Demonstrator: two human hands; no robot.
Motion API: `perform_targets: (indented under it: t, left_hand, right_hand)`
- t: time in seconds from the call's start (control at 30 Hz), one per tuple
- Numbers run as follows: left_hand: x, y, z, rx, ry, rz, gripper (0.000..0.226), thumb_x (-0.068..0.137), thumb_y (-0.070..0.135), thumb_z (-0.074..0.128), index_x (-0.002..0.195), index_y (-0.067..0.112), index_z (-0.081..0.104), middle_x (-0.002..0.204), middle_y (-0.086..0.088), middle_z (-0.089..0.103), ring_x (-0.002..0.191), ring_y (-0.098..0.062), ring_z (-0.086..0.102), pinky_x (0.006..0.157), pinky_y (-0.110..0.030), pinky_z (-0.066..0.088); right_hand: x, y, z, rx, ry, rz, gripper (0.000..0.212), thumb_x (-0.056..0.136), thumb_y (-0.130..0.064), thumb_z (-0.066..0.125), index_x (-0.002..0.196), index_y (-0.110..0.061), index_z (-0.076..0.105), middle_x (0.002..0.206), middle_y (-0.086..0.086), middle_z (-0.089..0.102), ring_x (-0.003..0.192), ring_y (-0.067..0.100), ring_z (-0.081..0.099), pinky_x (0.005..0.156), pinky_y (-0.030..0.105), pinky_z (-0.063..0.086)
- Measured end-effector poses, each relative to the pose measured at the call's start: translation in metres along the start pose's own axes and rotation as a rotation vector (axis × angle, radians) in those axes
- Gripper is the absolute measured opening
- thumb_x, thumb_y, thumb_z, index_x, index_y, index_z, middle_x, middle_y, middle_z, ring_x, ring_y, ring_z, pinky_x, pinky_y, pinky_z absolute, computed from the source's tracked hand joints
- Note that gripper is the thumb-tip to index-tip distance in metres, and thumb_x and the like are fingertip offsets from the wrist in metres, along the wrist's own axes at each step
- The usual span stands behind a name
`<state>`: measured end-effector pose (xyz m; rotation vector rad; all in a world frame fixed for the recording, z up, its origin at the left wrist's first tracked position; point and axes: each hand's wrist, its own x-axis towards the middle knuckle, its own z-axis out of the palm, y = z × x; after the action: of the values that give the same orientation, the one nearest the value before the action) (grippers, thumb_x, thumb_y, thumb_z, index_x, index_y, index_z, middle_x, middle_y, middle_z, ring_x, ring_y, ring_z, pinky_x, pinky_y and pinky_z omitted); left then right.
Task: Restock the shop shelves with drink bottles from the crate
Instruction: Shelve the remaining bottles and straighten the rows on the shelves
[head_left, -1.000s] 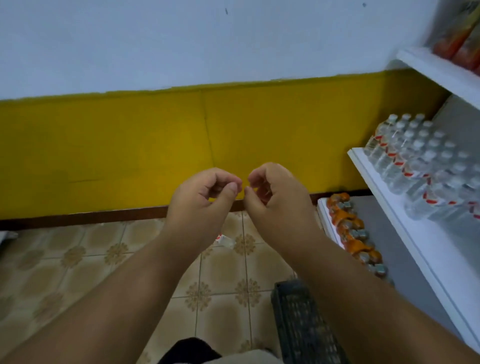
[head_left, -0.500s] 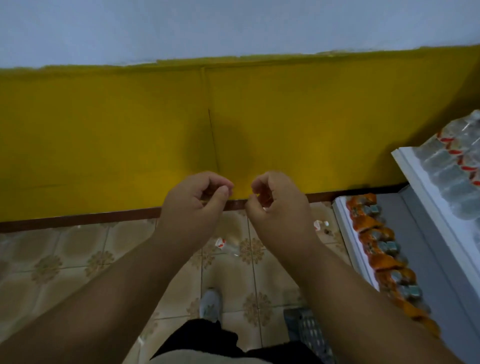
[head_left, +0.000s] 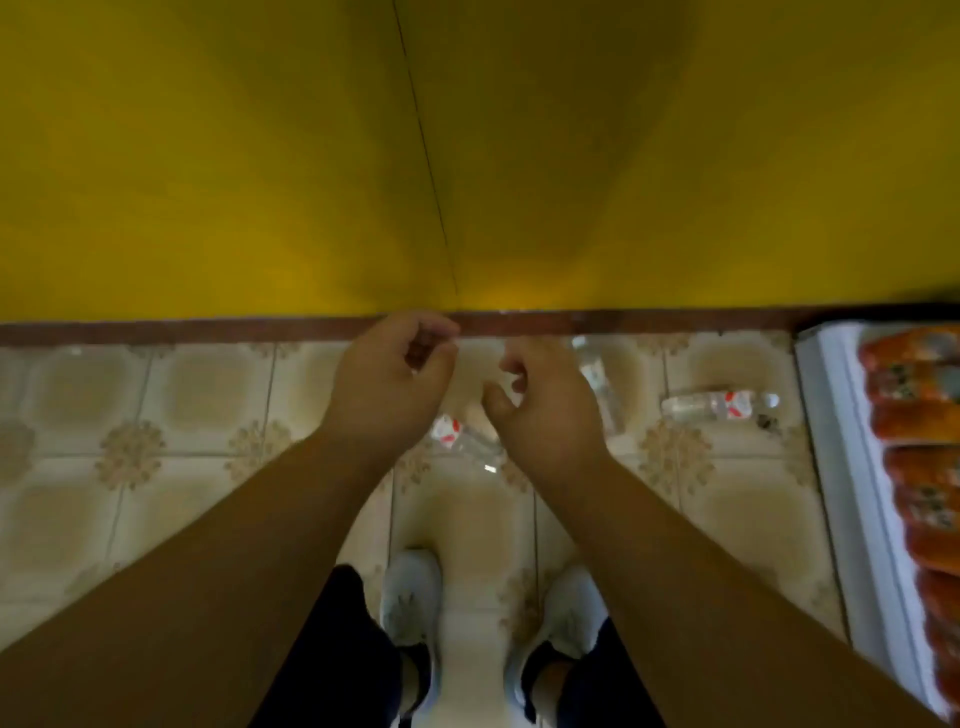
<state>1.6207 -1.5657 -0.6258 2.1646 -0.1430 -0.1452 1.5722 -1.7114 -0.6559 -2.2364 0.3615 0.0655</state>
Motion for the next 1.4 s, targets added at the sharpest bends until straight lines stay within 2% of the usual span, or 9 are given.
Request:
perform_targets:
  t: [0.23, 0.4, 0.57, 0.87, 0.93, 1.0, 1.1, 1.27, 1.4]
  left_hand:
    - [0.015, -0.208, 0.133, 0.058, -0.024, -0.294, 0.015, 0.09, 0.015, 0.063, 0.092, 0.029, 0.068, 0.087, 0.008, 0.071, 0.084, -0.009, 0.068, 0.078, -0.02, 0.053]
    - [0.009, -0.318, 0.2, 0.027, -0.067, -0.802, 0.019, 0.095, 0.016, 0.057, 0.107, 0.014, 0.072, 0.101, -0.005, 0.073, 0.096, -0.024, 0.07, 0.091, -0.04, 0.058]
    - [0.0, -0.37, 0.228, -0.229, -0.046, -1.204, 0.019, 0.097, 0.028, 0.067, 0.101, 0.011, 0.059, 0.096, -0.007, 0.065, 0.095, -0.024, 0.064, 0.091, -0.042, 0.057]
    - [0.019, -0.37, 0.252, -1.053, -0.162, -1.235, 0.073, 0.09, 0.058, 0.058, 0.143, 0.008, 0.05, 0.133, -0.025, 0.063, 0.119, -0.041, 0.063, 0.093, -0.062, 0.05]
    - [0.028, -0.364, 0.259, -1.084, -0.199, -1.216, 0.067, 0.093, 0.058, 0.057, 0.139, 0.009, 0.054, 0.11, -0.019, 0.073, 0.094, -0.033, 0.073, 0.078, -0.047, 0.058]
    - [0.035, -0.359, 0.265, -1.02, -0.241, -1.189, 0.062, 0.094, 0.057, 0.057, 0.138, 0.013, 0.058, 0.088, -0.01, 0.072, 0.073, -0.025, 0.071, 0.067, -0.037, 0.058]
    - [0.035, -0.353, 0.272, -0.871, -0.353, -1.152, 0.066, 0.088, 0.06, 0.064, 0.136, 0.015, 0.06, 0.086, -0.01, 0.072, 0.07, -0.026, 0.071, 0.067, -0.039, 0.056]
    - [0.029, -0.34, 0.279, -0.862, -0.483, -1.109, 0.077, 0.07, 0.062, 0.071, 0.128, 0.011, 0.064, 0.093, -0.014, 0.074, 0.075, -0.029, 0.072, 0.068, -0.042, 0.057]
    - [0.036, -0.333, 0.28, -0.87, -0.472, -1.098, 0.076, 0.07, 0.05, 0.075, 0.131, 0.008, 0.063, 0.1, -0.018, 0.072, 0.081, -0.031, 0.07, 0.074, -0.043, 0.057]
  right_hand:
    - [0.066, 0.174, 0.181, -0.299, -0.357, 0.06, 0.036, 0.09, -0.034, 0.069, 0.117, -0.014, 0.057, 0.117, 0.007, 0.058, 0.102, 0.027, 0.059, 0.087, 0.04, 0.051]
    - [0.07, 0.273, 0.27, -0.542, -0.605, 0.19, 0.069, 0.081, -0.054, 0.075, 0.132, -0.017, 0.046, 0.125, 0.009, 0.057, 0.111, 0.028, 0.058, 0.09, 0.04, 0.051]
    - [0.074, 0.309, 0.318, -0.596, -0.634, 0.204, 0.059, 0.083, -0.033, 0.078, 0.131, -0.019, 0.046, 0.123, 0.007, 0.058, 0.11, 0.028, 0.057, 0.09, 0.04, 0.047]
    - [0.105, 0.312, 0.271, 0.371, -0.959, 0.597, 0.042, 0.076, -0.044, 0.081, 0.101, -0.012, 0.069, 0.083, 0.005, 0.079, 0.078, 0.022, 0.077, 0.073, 0.035, 0.064]
    - [0.118, 0.325, 0.252, 0.333, -0.836, 0.571, 0.045, 0.076, -0.053, 0.08, 0.096, -0.014, 0.07, 0.085, 0.006, 0.078, 0.078, 0.022, 0.076, 0.077, 0.04, 0.063]
    - [0.132, 0.349, 0.228, 0.159, -0.38, 0.535, 0.044, 0.083, -0.063, 0.069, 0.089, -0.019, 0.066, 0.084, 0.004, 0.073, 0.077, 0.02, 0.07, 0.071, 0.038, 0.058]
    - [0.143, 0.403, 0.18, -0.472, 0.17, 0.467, 0.057, 0.086, -0.061, 0.062, 0.114, -0.012, 0.058, 0.111, 0.012, 0.062, 0.101, 0.03, 0.059, 0.084, 0.042, 0.05]
    - [0.155, 0.454, 0.171, -0.351, -0.163, 0.789, 0.098, 0.081, -0.047, 0.076, 0.153, -0.016, 0.017, 0.136, 0.017, 0.049, 0.119, 0.04, 0.055, 0.098, 0.055, 0.05]
    - [0.158, 0.444, 0.186, -0.116, -0.119, 0.843, 0.081, 0.084, -0.031, 0.078, 0.148, -0.01, 0.031, 0.124, 0.012, 0.055, 0.115, 0.039, 0.058, 0.098, 0.053, 0.051]
